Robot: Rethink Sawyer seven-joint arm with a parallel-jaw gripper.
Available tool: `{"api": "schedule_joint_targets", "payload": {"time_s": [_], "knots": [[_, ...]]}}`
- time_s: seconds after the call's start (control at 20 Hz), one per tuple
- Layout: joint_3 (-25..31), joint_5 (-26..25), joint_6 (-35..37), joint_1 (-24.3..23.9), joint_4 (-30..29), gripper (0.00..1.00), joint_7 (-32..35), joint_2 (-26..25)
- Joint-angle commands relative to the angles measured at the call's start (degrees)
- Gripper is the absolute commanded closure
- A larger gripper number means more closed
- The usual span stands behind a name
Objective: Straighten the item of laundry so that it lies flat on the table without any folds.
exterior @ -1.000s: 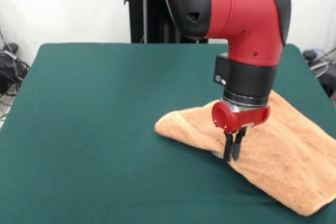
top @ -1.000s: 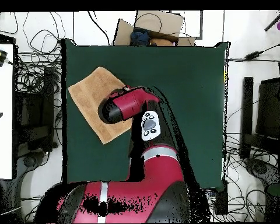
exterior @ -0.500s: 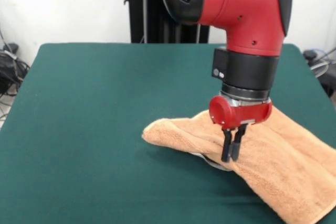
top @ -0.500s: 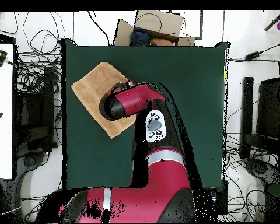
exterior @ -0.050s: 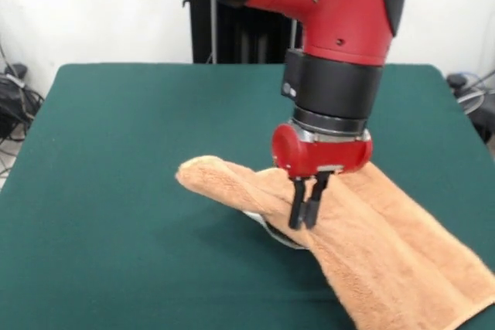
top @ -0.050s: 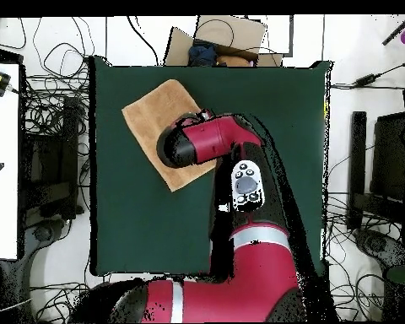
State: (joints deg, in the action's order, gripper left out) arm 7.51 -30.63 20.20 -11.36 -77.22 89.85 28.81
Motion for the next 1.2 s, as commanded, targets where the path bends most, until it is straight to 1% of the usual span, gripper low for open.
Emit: {"api": "schedule_joint_targets", "payload": {"time_s": [0.05, 0.1, 0.25, 0.6, 0.75, 0.95, 1.2], "knots": [[1.42, -0.25, 1.61, 2.0, -4.08, 1.0, 3.78, 3.27], [0.17, -0.41, 1.88, 2.95, -3.85, 1.0, 4.94, 3.36], [-2.23, -1.05, -0.76, 4.26, -5.81, 1.0, 7.54, 4.59], [-6.53, -1.79, -3.14, 7.0, -7.39, 1.0, 10.7, 5.52], [-9.3, -1.95, -4.07, 9.05, -6.97, 1.0, 12.91, 5.09], [-15.34, -1.65, -4.8, 13.54, -5.72, 1.0, 17.23, 3.64], [-18.45, 0.14, -5.46, 15.61, -5.81, 1.0, 18.27, 2.6]]}}
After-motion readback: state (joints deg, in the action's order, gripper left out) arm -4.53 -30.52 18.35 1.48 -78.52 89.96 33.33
